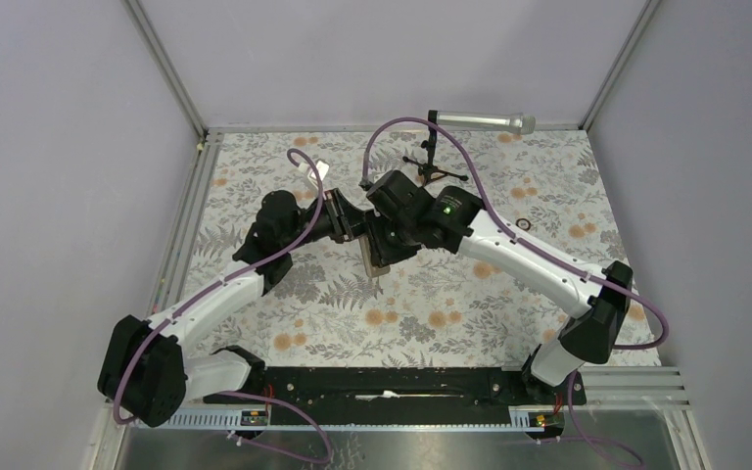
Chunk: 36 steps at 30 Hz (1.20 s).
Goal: Load the batteries into the remote control
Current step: Load the battery cover into the remote control.
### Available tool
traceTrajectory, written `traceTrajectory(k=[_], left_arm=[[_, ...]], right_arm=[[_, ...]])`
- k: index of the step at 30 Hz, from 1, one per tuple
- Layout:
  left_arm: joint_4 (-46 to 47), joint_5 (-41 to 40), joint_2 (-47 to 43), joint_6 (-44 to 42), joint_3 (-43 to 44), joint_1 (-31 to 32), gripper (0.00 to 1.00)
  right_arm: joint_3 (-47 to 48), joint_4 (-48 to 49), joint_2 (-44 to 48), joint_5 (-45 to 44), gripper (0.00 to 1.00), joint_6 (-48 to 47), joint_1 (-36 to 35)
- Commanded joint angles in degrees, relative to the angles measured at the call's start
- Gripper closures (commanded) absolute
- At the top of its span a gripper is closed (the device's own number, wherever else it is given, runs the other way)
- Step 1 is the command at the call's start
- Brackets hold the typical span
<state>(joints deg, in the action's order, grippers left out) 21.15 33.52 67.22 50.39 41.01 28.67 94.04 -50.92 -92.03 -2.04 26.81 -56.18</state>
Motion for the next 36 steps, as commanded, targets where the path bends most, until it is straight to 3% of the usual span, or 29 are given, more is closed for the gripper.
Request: traceTrajectory(k=[1, 19, 24, 30, 36], left_arm=[[4.18, 6.66, -0.61, 7.09, 4.21, 1.01, 1.00], [1.76, 6.48, 1.28, 12.91, 4.24, 0.66, 1.00], [1.35, 6.47, 1.85, 13.06, 4.00, -1.18, 1.00], [4.22, 7.49, 2.96, 15.08, 3.70, -4.11, 1.00], [7.71, 8.25, 4.27, 18.68, 3.82, -5.80, 1.00]], right_arm=[[3.11, 0.69, -2.89, -0.43, 0.62, -0.43, 1.14], [3.40, -0.03, -3.52, -2.56, 0.51, 1.45, 1.43], [3.75, 0.85, -2.08, -1.33, 0.35, 1.95, 1.55], [-0.94, 6.75, 3.11, 5.11, 0.07, 3.77, 3.19], [-12.20, 20.55, 12.02, 10.63, 0.00, 9.76, 6.27]])
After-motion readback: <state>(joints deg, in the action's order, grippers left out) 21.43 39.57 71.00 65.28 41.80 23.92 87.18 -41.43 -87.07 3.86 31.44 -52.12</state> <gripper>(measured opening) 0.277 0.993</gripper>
